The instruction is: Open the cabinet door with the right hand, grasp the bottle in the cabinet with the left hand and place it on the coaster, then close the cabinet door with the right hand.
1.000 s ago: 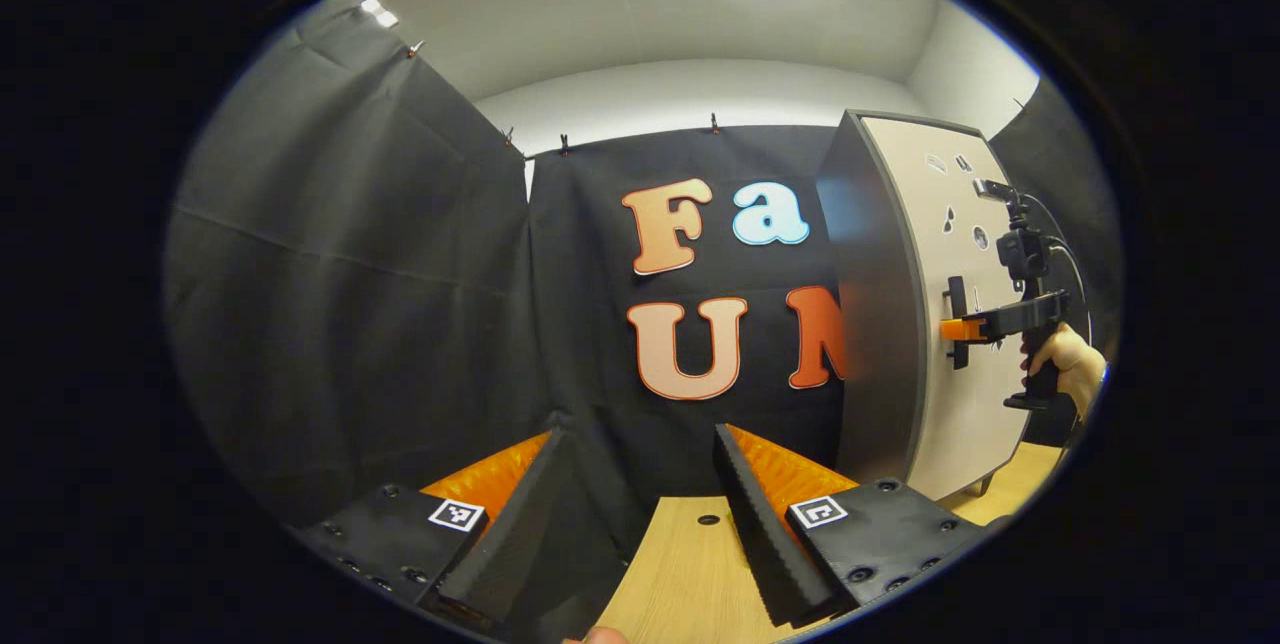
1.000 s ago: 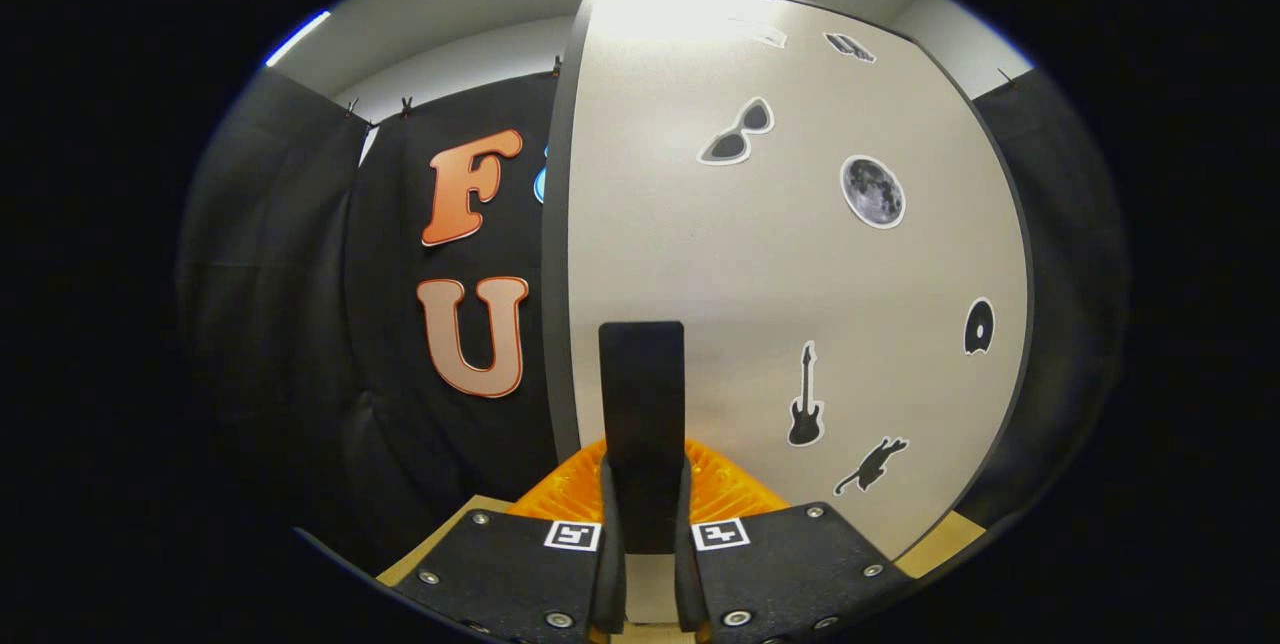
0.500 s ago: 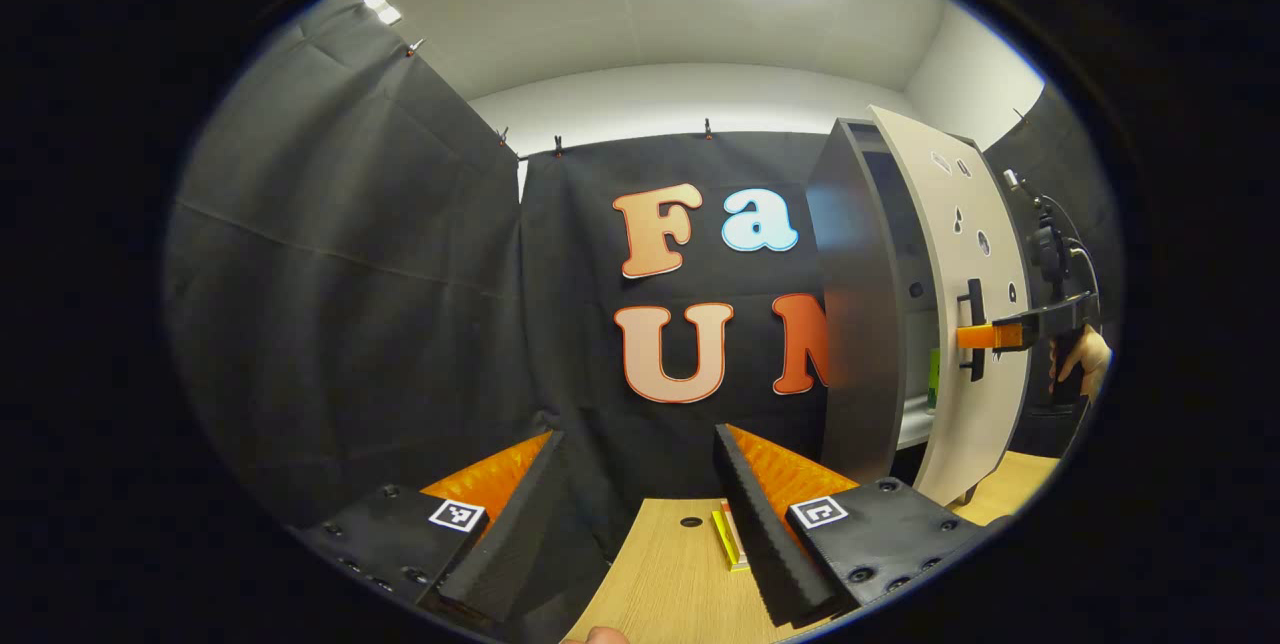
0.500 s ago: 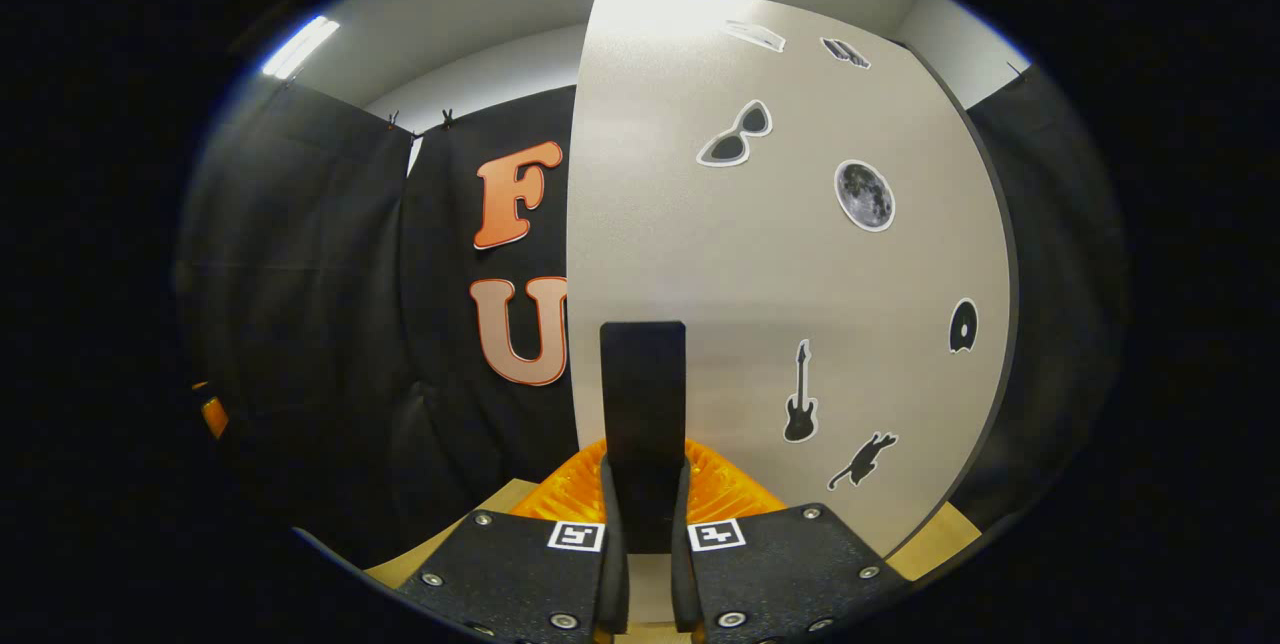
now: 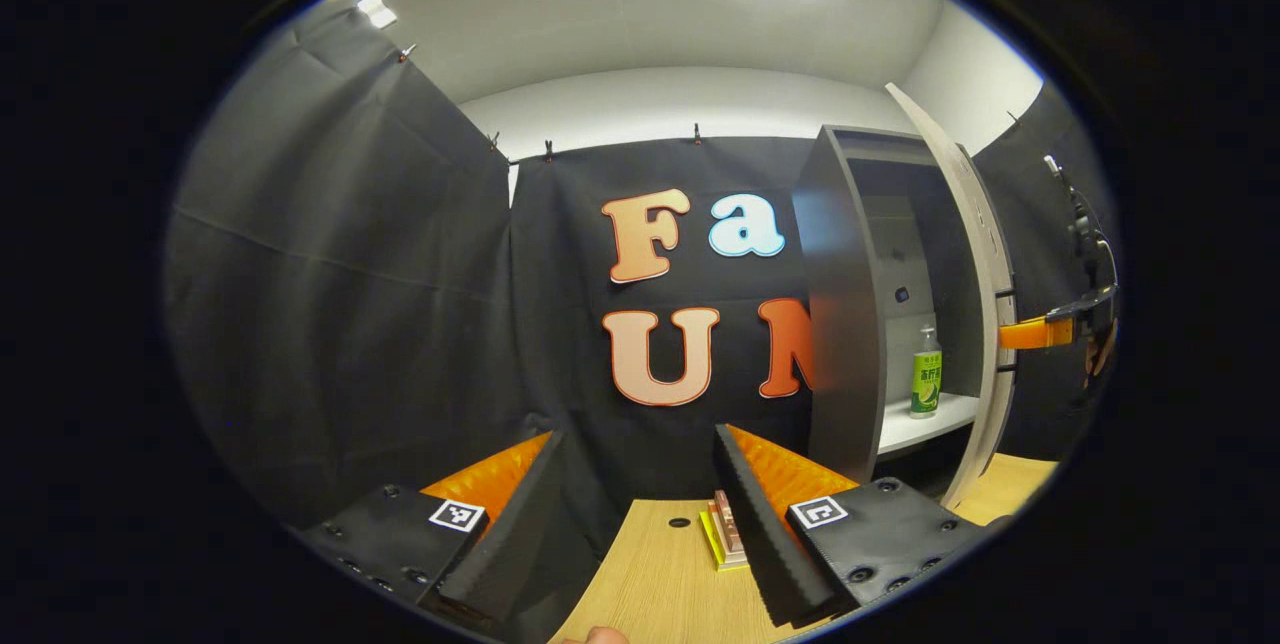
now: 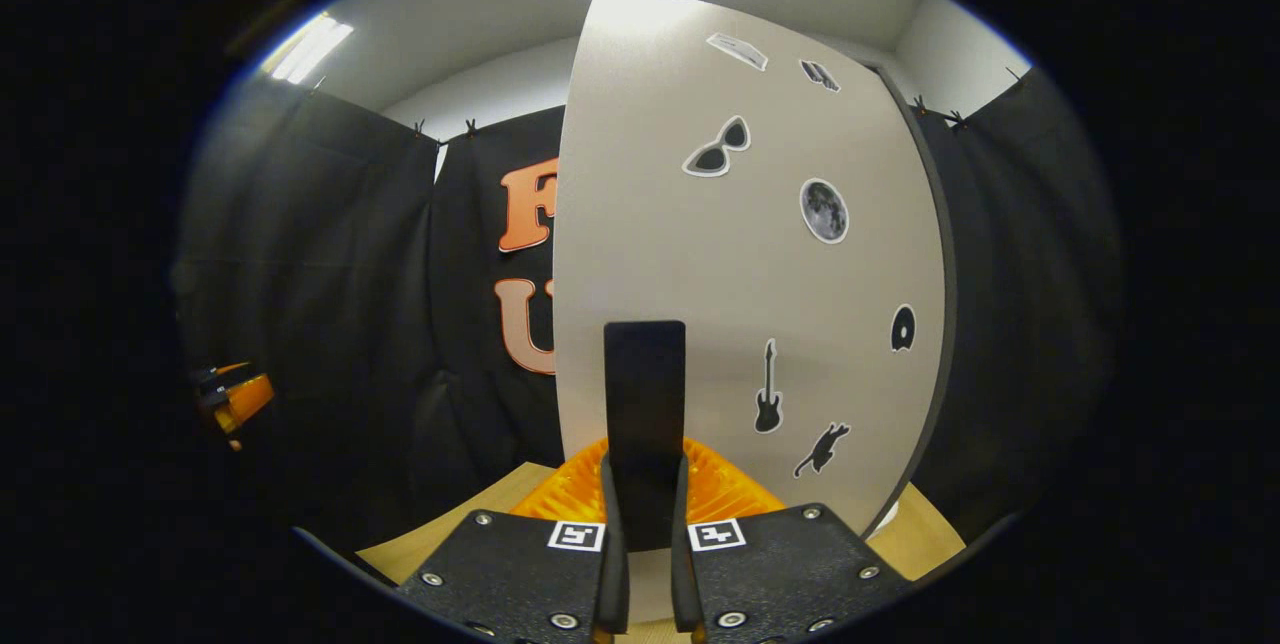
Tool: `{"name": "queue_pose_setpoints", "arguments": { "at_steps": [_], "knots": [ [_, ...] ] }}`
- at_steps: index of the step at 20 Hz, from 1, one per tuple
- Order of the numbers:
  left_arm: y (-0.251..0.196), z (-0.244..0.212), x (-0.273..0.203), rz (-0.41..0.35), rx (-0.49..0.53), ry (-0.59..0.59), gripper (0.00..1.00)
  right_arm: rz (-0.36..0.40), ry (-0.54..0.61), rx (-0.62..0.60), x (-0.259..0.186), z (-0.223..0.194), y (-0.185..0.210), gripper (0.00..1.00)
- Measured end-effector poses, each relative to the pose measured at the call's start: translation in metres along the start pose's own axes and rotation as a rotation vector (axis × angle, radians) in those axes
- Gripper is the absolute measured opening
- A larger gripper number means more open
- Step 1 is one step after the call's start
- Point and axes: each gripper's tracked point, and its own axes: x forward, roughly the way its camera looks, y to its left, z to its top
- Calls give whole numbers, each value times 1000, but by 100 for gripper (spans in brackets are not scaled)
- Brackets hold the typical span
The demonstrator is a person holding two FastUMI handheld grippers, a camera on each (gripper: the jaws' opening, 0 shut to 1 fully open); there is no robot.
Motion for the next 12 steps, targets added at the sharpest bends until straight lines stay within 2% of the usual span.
{"name": "queue_pose_setpoints", "arguments": {
  "at_steps": [6, 7, 12],
  "knots": [
    [5, 6, -11, 20, -1, -3, 95, -53, -12, -17, -63, 3, -36, 16],
    [4, 8, -13, 17, -4, -3, 93, -67, -15, -16, -75, 3, -45, 16],
    [-5, 10, -21, 11, -19, -2, 93, -167, -40, -15, -126, 9, -100, 16]
  ]
}}
